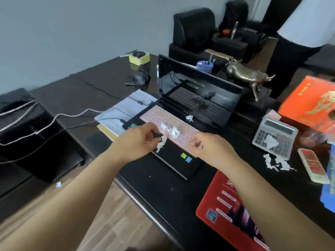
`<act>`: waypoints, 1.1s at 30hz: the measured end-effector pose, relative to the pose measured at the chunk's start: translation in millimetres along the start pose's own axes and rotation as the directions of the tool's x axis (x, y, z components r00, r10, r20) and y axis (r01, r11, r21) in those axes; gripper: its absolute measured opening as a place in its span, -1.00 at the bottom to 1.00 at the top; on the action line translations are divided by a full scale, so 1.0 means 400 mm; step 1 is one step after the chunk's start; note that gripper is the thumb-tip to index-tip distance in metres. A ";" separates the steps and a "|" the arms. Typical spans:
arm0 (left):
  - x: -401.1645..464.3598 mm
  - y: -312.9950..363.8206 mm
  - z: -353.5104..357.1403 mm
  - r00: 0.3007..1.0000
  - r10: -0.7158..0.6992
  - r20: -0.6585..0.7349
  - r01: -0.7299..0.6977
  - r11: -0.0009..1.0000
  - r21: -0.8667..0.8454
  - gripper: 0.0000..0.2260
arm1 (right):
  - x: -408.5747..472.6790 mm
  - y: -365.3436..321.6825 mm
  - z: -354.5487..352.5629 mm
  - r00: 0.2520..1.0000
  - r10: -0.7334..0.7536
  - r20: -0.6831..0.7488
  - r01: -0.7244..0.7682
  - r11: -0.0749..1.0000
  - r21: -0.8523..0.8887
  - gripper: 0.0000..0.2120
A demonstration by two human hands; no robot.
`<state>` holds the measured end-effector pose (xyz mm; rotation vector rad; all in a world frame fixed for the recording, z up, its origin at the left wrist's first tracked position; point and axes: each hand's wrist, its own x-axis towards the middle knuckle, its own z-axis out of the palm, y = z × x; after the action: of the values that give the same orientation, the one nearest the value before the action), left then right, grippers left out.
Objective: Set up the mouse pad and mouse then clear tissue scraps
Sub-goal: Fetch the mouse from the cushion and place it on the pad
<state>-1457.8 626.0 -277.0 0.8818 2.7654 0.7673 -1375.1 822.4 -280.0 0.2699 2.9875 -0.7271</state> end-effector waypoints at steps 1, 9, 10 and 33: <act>-0.018 -0.040 -0.037 0.998 -0.044 -0.033 0.044 0.999 -0.013 -0.78 | 0.028 -0.054 0.012 0.999 -0.037 0.005 0.036 0.999 0.006 -0.71; -0.167 -0.319 -0.234 0.937 -0.294 -0.186 0.296 0.955 -0.021 -0.78 | 0.178 -0.412 0.146 0.960 -0.267 0.086 0.262 0.963 0.059 -0.72; -0.196 -0.360 -0.259 0.922 -0.331 -0.203 0.334 0.942 -0.023 -0.78 | 0.197 -0.463 0.171 0.952 -0.289 0.100 0.283 0.957 0.070 -0.71; -0.591 -0.938 -0.567 0.163 -0.865 -0.474 0.866 0.356 -0.352 -0.77 | 0.514 -1.335 0.611 0.412 -0.814 0.411 0.799 0.539 0.266 -0.74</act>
<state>-1515.8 131.4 -278.1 -1.2558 2.9597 0.8177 -1671.3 275.4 -275.7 -1.2907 2.4214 -0.7079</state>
